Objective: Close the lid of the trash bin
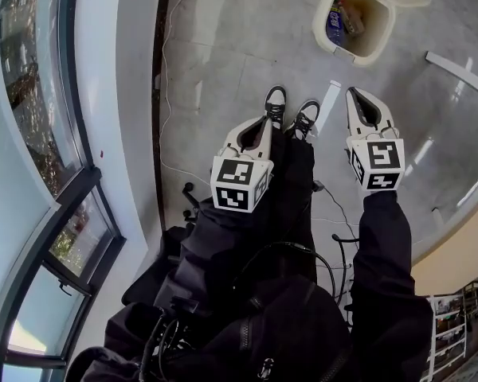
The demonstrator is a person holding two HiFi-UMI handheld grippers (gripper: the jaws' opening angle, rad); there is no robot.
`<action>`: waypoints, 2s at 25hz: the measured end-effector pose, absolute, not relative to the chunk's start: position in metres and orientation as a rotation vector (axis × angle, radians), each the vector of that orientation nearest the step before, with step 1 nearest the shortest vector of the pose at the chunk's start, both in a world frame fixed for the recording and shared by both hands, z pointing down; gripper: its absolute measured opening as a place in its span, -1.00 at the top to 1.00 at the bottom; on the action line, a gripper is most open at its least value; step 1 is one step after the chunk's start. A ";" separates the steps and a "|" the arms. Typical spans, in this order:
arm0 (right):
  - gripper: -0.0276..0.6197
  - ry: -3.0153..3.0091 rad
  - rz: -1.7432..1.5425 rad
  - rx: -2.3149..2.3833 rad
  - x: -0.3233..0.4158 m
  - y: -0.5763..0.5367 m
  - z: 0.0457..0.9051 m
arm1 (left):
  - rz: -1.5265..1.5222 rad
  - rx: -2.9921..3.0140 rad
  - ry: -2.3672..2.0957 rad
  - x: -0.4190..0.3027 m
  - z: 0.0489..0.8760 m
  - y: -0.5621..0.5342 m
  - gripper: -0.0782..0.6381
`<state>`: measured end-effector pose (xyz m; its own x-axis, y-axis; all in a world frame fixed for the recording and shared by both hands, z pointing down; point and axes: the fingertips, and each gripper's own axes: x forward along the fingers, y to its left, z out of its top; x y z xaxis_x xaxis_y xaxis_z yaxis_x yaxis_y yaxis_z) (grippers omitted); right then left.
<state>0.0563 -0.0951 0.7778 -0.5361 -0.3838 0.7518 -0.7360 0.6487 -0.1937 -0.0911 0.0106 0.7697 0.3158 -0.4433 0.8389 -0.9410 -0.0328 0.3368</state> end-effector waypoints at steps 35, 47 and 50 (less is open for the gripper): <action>0.48 -1.860 -0.024 0.585 0.127 -0.386 0.790 | 0.628 1.537 -1.251 -0.104 0.794 0.024 0.79; 0.42 -1.821 -0.009 0.494 0.128 -0.357 0.804 | 0.629 1.546 -1.245 -0.104 0.793 0.026 0.79; 0.42 -1.843 0.015 0.462 0.124 -0.334 0.805 | 0.629 1.553 -1.239 -0.102 0.791 0.026 0.79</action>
<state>0.1238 -0.3341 0.8048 -0.2452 -0.3047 0.9204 -0.3191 0.9218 0.2201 -0.1021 0.0263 0.7911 0.3372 -0.3976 0.8534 -0.9235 0.0363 0.3819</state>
